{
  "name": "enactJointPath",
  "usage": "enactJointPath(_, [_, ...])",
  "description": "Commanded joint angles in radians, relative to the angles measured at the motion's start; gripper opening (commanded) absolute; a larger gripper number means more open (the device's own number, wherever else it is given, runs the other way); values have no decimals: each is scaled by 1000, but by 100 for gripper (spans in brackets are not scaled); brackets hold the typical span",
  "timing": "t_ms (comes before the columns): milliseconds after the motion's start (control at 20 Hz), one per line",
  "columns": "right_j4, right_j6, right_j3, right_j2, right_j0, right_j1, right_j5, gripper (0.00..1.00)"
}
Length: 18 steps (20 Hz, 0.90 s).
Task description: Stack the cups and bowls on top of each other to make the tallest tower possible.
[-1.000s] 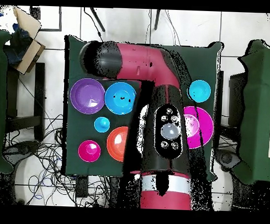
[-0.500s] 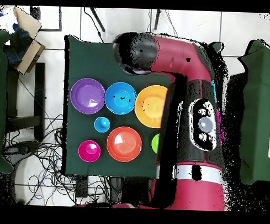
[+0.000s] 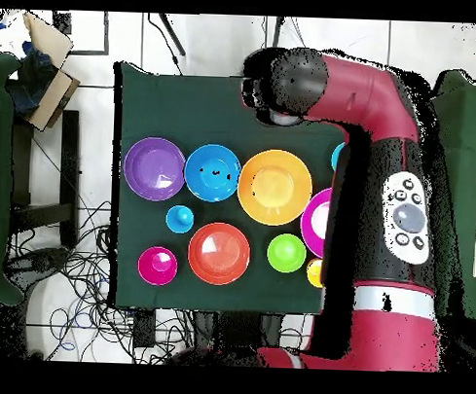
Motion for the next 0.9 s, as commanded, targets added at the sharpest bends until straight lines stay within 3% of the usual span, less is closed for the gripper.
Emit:
enactJointPath(50, [-71,-370,42,113,-74,-49,111,100])
enactJointPath(300, [-82,-411,-25,124,-140,-35,168,100])
enactJointPath(400, [-95,-414,-93,134,-152,10,190,100])
enactJointPath(750, [-156,-388,-468,171,-129,245,292,100])
enactJointPath(900, [-174,-397,-558,190,-125,301,318,100])
